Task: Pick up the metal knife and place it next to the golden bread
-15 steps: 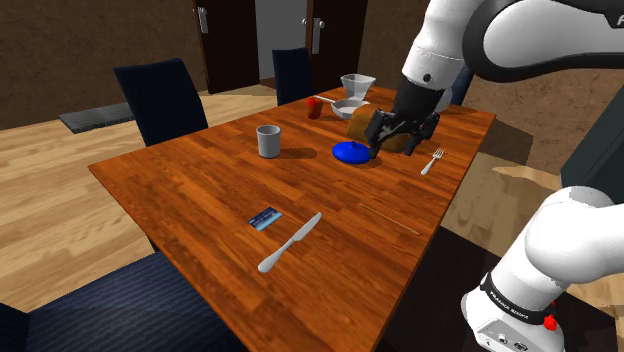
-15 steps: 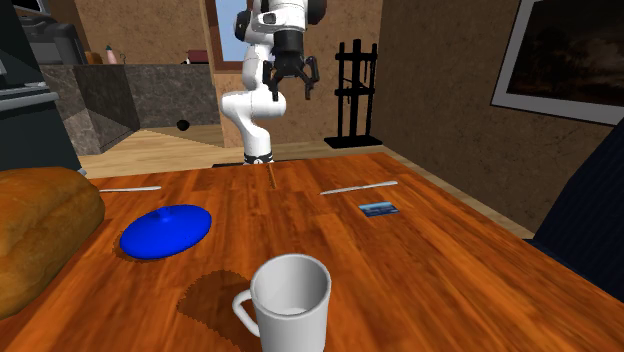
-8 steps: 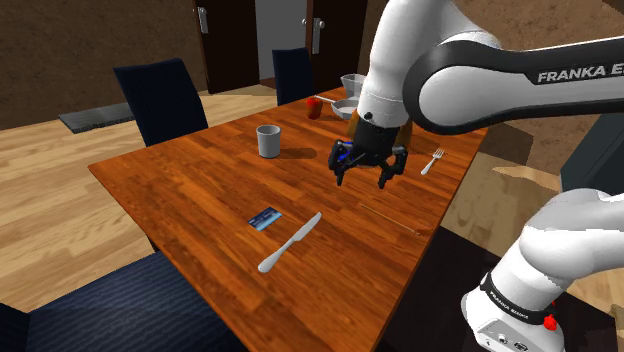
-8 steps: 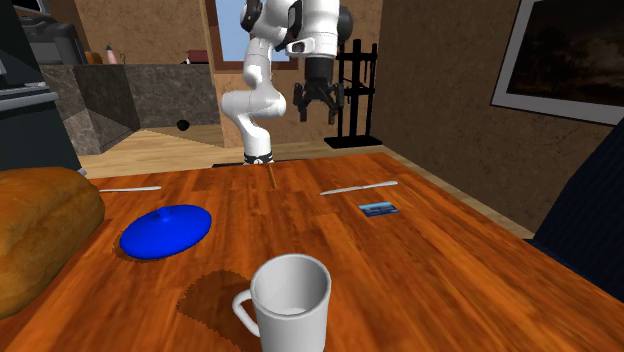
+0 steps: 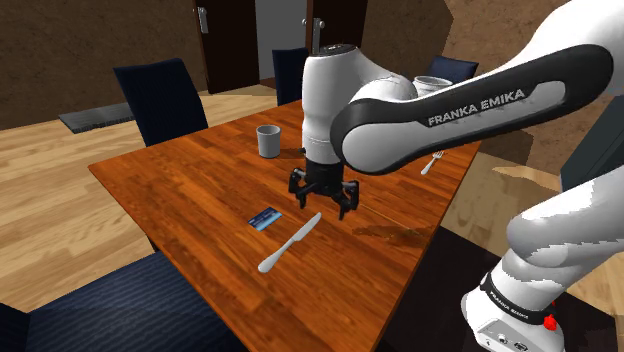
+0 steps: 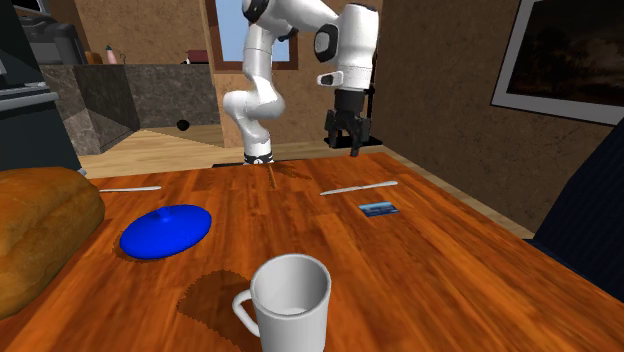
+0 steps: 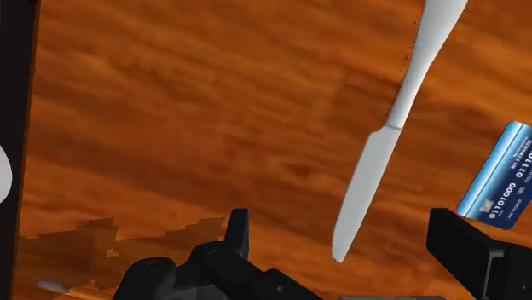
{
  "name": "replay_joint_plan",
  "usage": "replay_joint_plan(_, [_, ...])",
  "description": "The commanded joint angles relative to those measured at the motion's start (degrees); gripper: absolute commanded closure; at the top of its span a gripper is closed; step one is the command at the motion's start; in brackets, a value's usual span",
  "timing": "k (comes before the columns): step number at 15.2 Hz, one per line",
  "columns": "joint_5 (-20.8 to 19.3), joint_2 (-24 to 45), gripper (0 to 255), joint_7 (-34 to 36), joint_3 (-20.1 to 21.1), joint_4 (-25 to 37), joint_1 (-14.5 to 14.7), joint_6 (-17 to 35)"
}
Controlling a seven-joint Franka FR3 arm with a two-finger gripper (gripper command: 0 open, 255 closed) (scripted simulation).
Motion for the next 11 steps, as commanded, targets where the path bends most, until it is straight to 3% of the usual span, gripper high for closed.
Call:
replay_joint_plan(1, [-4.6,6.9,0,10.4,7.9,3.1,-6.3,1.6])
replay_joint_plan(2, [-8.9,11.7,0,16.5,12.9,4.8,-10.5,2.3])
replay_joint_plan(3, [-17.1,19.5,0,25.3,19.4,6.6,-15.6,2.6])
replay_joint_plan(4, [-30.4,32.0,0,37.7,20.5,8.9,-14.3,1.0])
replay_joint_plan(5, [-35.9,37.5,0,43.6,18.1,10.8,-10.8,-0.4])
replay_joint_plan(6, [-32.5,34.5,0,41.1,12.8,10.1,-6.5,1.3])
replay_joint_plan(11, [-36.0,37.4,0,43.5,9.8,8.3,-3.8,4.2])
